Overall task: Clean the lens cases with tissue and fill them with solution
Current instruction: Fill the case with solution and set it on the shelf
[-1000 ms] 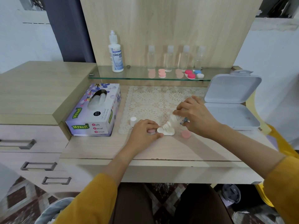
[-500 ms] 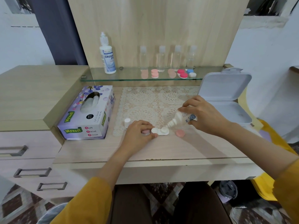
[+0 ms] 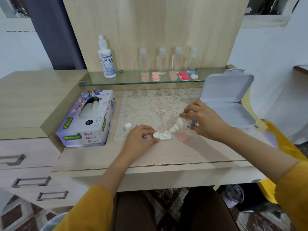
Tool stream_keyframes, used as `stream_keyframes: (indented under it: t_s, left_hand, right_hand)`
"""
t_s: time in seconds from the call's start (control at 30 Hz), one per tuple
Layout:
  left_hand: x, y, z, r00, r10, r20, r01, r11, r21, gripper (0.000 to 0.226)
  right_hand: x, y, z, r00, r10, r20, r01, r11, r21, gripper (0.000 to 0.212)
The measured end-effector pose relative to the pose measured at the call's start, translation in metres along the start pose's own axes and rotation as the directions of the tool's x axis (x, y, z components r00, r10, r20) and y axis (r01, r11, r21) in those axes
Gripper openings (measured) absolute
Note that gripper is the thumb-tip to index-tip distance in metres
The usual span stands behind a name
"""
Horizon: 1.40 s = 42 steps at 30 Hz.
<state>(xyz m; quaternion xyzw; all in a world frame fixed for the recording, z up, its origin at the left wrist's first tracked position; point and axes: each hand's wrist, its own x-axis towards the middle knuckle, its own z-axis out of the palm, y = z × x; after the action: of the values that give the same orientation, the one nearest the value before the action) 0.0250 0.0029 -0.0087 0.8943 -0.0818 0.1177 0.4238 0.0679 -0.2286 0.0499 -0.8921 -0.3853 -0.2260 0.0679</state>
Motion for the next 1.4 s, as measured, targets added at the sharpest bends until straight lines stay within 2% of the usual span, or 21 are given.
stream_keyframes:
  t_s: [0.6, 0.8, 0.93, 1.03, 1.13, 1.27, 1.33, 1.4]
  left_hand:
    - [0.0, 0.0, -0.001, 1.0, 0.001, 0.006, -0.001, 1.0, 0.014, 0.022]
    - [0.001, 0.001, 0.0, 1.0, 0.004, -0.001, -0.004, 1.0, 0.024, 0.021]
    - [0.0, 0.001, -0.001, 1.0, 0.006, -0.005, -0.006, 1.0, 0.029, 0.02]
    - [-0.001, 0.001, -0.001, 1.0, 0.004, -0.003, -0.004, 0.999, 0.036, 0.025]
    - [-0.002, 0.002, -0.001, 0.999, 0.022, -0.027, -0.021, 0.999, 0.042, 0.036]
    - [-0.002, 0.003, -0.002, 0.981, 0.12, -0.154, -0.105, 0.989, 0.104, 0.037]
    - [-0.003, 0.002, -0.004, 0.954, 0.194, -0.227, -0.164, 0.976, 0.145, 0.039]
    - [-0.004, -0.001, -0.011, 0.931, 0.233, -0.28, -0.18, 0.962, 0.203, 0.031]
  right_hand:
    - [0.003, -0.003, 0.0, 0.999, 0.018, 0.027, -0.017, 1.0, -0.015, 0.053]
    - [-0.001, -0.005, -0.002, 0.99, 0.116, 0.075, -0.116, 0.993, 0.007, 0.048]
    - [-0.009, -0.003, 0.001, 0.962, 0.25, 0.111, -0.256, 0.965, 0.053, 0.05]
    - [-0.012, -0.004, 0.002, 0.915, 0.398, 0.07, -0.404, 0.888, 0.222, 0.047]
    - [-0.012, -0.01, -0.001, 0.834, 0.552, 0.027, -0.508, 0.746, 0.431, 0.041]
    - [-0.014, -0.013, 0.006, 0.734, 0.679, 0.0, -0.539, 0.583, 0.607, 0.041]
    - [-0.017, -0.014, 0.01, 0.703, 0.711, -0.001, -0.532, 0.527, 0.662, 0.042]
    - [-0.02, -0.017, 0.014, 0.682, 0.731, -0.015, -0.511, 0.491, 0.705, 0.043]
